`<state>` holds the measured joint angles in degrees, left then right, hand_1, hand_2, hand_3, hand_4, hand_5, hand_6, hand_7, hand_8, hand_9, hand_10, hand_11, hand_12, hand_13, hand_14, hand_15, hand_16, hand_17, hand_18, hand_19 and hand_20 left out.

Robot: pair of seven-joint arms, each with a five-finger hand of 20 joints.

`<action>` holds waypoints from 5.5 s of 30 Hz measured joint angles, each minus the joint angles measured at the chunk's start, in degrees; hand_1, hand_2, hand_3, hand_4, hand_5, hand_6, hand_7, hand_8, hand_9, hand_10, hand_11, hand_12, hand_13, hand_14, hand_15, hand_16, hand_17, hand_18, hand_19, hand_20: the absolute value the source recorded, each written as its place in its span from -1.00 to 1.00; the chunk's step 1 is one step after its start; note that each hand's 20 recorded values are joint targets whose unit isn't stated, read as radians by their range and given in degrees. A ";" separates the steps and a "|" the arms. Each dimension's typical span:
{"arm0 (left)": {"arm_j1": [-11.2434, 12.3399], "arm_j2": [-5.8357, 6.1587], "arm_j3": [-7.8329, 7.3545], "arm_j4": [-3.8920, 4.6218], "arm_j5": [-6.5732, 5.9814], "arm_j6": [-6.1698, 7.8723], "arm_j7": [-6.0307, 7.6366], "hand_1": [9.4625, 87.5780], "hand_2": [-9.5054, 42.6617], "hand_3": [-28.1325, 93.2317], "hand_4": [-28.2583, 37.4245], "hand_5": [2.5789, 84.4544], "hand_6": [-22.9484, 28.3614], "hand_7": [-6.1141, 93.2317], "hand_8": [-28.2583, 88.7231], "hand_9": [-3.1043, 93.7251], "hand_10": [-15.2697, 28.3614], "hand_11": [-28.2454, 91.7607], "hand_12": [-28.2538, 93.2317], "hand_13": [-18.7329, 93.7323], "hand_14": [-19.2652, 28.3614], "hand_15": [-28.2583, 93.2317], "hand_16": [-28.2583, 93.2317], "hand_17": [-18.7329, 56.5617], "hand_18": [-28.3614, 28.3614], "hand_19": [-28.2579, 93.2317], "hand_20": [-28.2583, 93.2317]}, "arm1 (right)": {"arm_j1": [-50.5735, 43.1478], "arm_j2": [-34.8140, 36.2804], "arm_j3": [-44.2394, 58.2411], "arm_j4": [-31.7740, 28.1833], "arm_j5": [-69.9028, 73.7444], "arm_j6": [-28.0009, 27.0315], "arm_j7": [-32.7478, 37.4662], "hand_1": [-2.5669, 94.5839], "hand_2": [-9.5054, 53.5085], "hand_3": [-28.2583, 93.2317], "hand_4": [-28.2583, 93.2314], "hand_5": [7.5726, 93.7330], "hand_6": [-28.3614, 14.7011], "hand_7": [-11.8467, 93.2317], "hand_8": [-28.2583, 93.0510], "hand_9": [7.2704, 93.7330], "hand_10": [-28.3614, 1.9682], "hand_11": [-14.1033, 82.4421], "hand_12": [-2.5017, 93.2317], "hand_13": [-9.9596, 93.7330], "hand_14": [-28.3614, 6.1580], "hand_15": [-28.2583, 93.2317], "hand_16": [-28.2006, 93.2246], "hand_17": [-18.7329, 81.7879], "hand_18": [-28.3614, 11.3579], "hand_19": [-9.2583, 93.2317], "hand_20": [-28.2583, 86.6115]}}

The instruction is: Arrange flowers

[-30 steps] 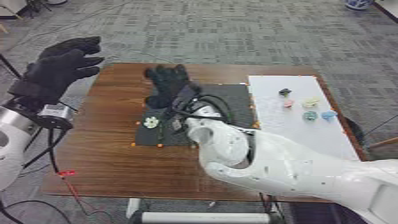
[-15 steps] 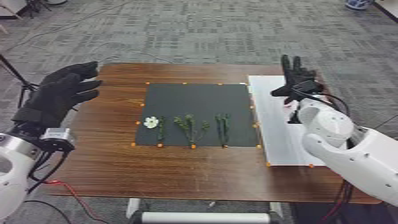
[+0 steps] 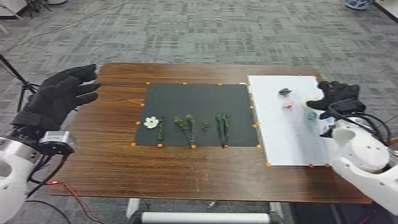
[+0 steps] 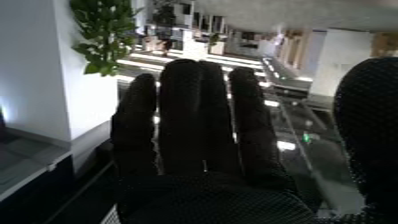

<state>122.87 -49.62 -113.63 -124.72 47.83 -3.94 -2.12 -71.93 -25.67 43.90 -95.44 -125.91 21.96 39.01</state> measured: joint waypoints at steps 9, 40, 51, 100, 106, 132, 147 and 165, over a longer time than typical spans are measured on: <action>0.53 -0.22 -0.49 -0.07 0.00 0.14 -0.01 -0.60 -0.87 0.61 -0.98 -0.42 0.01 -0.40 -0.71 -0.52 0.21 -0.10 -0.34 -0.44 0.42 0.17 -0.68 -0.72 0.73 0.13 -0.43 | -10.28 0.82 10.32 -4.78 -0.02 -5.73 -1.45 -0.55 -1.00 0.89 -1.00 -0.17 0.21 -0.23 -0.76 -0.14 0.26 -0.12 -0.46 -0.01 -0.10 0.73 -0.11 -0.26 -0.63 0.58 0.40; 0.78 -0.26 -1.44 -0.54 0.00 0.71 -0.08 -0.59 -0.86 0.61 -0.98 -0.41 0.01 -0.40 -0.71 -0.52 0.22 -0.10 -0.34 -0.44 0.43 0.17 -0.68 -0.72 0.73 0.13 -0.43 | 0.72 -3.41 -4.57 1.89 -2.55 -0.17 -1.20 0.08 -1.00 0.90 -0.99 0.41 0.50 0.24 -0.51 0.70 0.60 -0.21 0.17 0.46 0.51 0.51 0.29 -0.01 -0.55 0.74 0.44; 0.12 -0.01 -0.51 -0.34 -0.03 0.97 -0.18 -0.59 -0.86 0.61 -0.99 -0.41 0.01 -0.39 -0.71 -0.52 0.21 -0.09 -0.34 -0.44 0.43 0.17 -0.69 -0.72 0.73 0.13 -0.43 | 22.67 -10.63 -28.63 3.13 -1.16 9.35 -9.89 0.09 -1.00 0.89 -1.00 0.41 0.50 0.24 -0.51 0.71 0.60 -0.24 0.17 0.46 0.49 0.51 0.30 -0.01 -0.55 0.74 0.45; -12.61 5.48 10.12 4.18 -0.12 -0.46 -1.10 -0.59 -0.83 0.59 -0.96 -0.42 0.00 -0.50 -0.66 -0.52 0.18 -0.26 -0.27 -0.43 0.38 -0.01 -0.61 -0.72 0.72 0.09 -0.42 | 37.56 -53.71 -48.01 27.30 2.63 4.52 -0.43 0.14 -1.00 0.82 -1.00 0.46 0.53 0.17 -0.60 0.76 0.65 -0.37 0.08 0.48 0.40 0.60 0.26 0.01 -0.55 0.78 0.47; -13.89 5.94 11.14 4.28 -0.17 -0.83 -1.33 -0.59 -0.83 0.59 -0.95 -0.42 0.00 -0.56 -0.63 -0.52 0.14 -0.41 -0.20 -0.41 0.35 -0.18 -0.52 -0.70 0.71 0.06 -0.40 | 38.68 -55.49 -50.22 28.76 3.34 4.39 0.17 0.16 -1.00 0.79 -1.00 0.44 0.54 0.17 -0.61 0.75 0.66 -0.38 0.08 0.47 0.39 0.61 0.26 0.01 -0.54 0.78 0.47; -14.87 6.13 11.74 4.61 -0.23 -1.08 -1.48 -0.58 -0.82 0.58 -0.95 -0.42 0.01 -0.59 -0.61 -0.51 0.14 -0.48 -0.13 -0.40 0.34 -0.24 -0.46 -0.69 0.70 0.03 -0.39 | 39.93 -56.34 -50.93 29.24 3.52 1.23 0.69 0.07 -1.00 0.74 -1.00 0.26 0.53 0.05 -0.65 0.59 0.67 -0.52 -0.09 0.36 0.33 0.66 0.19 -0.04 -0.53 0.74 0.49; -14.90 6.12 11.72 4.61 -0.24 -1.10 -1.48 -0.59 -0.82 0.59 -0.95 -0.42 0.01 -0.58 -0.62 -0.51 0.14 -0.46 -0.13 -0.40 0.35 -0.23 -0.47 -0.69 0.70 0.03 -0.39 | 39.86 -55.99 -49.95 28.60 3.63 -0.56 0.77 -0.01 -1.00 0.77 -1.00 0.22 0.52 0.00 -0.63 0.51 0.63 -0.43 -0.16 0.32 0.28 0.69 0.14 -0.06 -0.52 0.73 0.50; -14.90 6.09 11.71 4.61 -0.25 -1.08 -1.54 -0.59 -0.82 0.59 -0.96 -0.42 0.01 -0.55 -0.63 -0.51 0.15 -0.41 -0.17 -0.41 0.36 -0.17 -0.50 -0.70 0.71 0.05 -0.39 | 39.56 -55.64 -48.34 28.16 3.64 -2.07 0.61 -0.16 -1.00 0.87 -1.00 0.17 0.48 -0.11 -0.82 0.27 0.42 -0.11 -0.42 0.26 0.23 0.73 0.09 -0.08 -0.54 0.74 0.50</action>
<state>107.97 -43.52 -101.92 -120.11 47.57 -5.03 -3.66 -32.37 -81.31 -4.44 -67.28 -122.26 19.89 39.62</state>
